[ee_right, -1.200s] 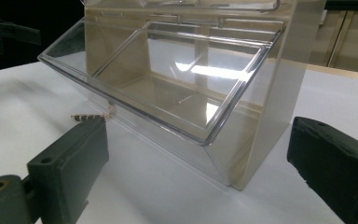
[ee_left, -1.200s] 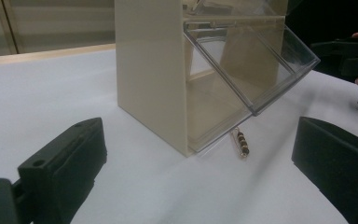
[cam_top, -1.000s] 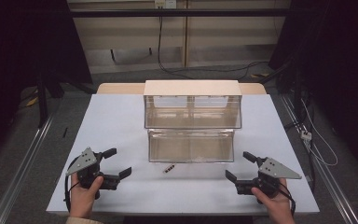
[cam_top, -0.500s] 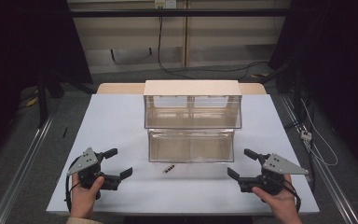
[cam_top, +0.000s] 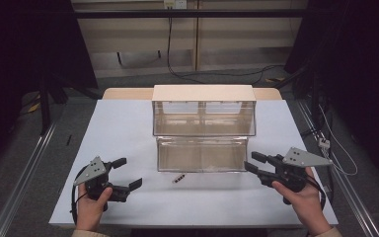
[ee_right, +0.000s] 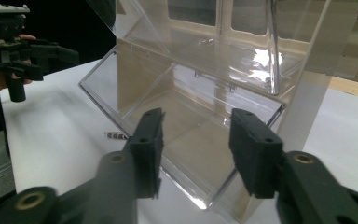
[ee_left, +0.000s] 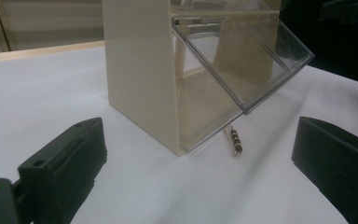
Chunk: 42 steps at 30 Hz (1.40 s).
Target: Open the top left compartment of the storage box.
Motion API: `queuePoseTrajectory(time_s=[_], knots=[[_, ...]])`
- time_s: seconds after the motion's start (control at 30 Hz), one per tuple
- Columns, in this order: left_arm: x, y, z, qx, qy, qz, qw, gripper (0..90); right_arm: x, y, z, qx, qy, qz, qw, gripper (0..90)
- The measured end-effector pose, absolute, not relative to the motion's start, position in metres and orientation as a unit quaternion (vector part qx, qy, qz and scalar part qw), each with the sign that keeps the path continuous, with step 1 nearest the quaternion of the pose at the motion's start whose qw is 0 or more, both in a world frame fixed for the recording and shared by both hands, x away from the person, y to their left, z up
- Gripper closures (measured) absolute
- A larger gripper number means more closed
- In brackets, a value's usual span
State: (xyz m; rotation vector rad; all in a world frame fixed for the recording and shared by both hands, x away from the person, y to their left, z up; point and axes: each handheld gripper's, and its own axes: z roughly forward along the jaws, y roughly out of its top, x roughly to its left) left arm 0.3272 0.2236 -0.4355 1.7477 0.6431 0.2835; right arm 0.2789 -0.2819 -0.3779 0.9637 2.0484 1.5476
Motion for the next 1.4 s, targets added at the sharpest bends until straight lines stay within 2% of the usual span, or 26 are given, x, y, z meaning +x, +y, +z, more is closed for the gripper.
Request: queuePoseTrajectory(time_s=[0.1, 0.13, 0.2, 0.23, 0.3, 0.33, 0.57, 0.93, 1.4], knots=[[0.327, 0.223, -0.436, 0.751, 0.276, 0.121, 0.587, 2.7, 0.286, -0.283, -0.373, 0.34, 0.737, 0.556, 0.178, 71.5], [0.328, 0.223, -0.436, 0.753, 0.274, 0.123, 0.586, 2.7, 0.286, -0.283, -0.373, 0.34, 0.737, 0.556, 0.178, 71.5], [0.328, 0.223, -0.436, 0.752, 0.276, 0.12, 0.587, 2.8, 0.29, -0.282, -0.37, 0.336, 0.741, 0.556, 0.168, 76.7], [0.328, 0.222, -0.436, 0.753, 0.275, 0.119, 0.586, 2.8, 0.293, -0.282, -0.367, 0.331, 0.746, 0.555, 0.162, 83.0], [0.328, 0.221, -0.437, 0.752, 0.277, 0.117, 0.587, 2.8, 0.295, -0.282, -0.366, 0.327, 0.747, 0.556, 0.158, 85.0], [0.328, 0.221, -0.437, 0.753, 0.275, 0.117, 0.586, 2.7, 0.297, -0.282, -0.362, 0.326, 0.752, 0.553, 0.154, 88.8], [0.329, 0.221, -0.437, 0.755, 0.275, 0.115, 0.584, 2.8, 0.308, -0.284, -0.353, 0.323, 0.756, 0.553, 0.135, 90.0], [0.329, 0.22, -0.437, 0.757, 0.272, 0.11, 0.584, 3.0, 0.319, -0.285, -0.334, 0.309, 0.764, 0.548, 0.14, 90.0], [0.329, 0.219, -0.437, 0.757, 0.272, 0.113, 0.583, 3.3, 0.324, -0.283, -0.327, 0.296, 0.77, 0.547, 0.142, 90.0]])
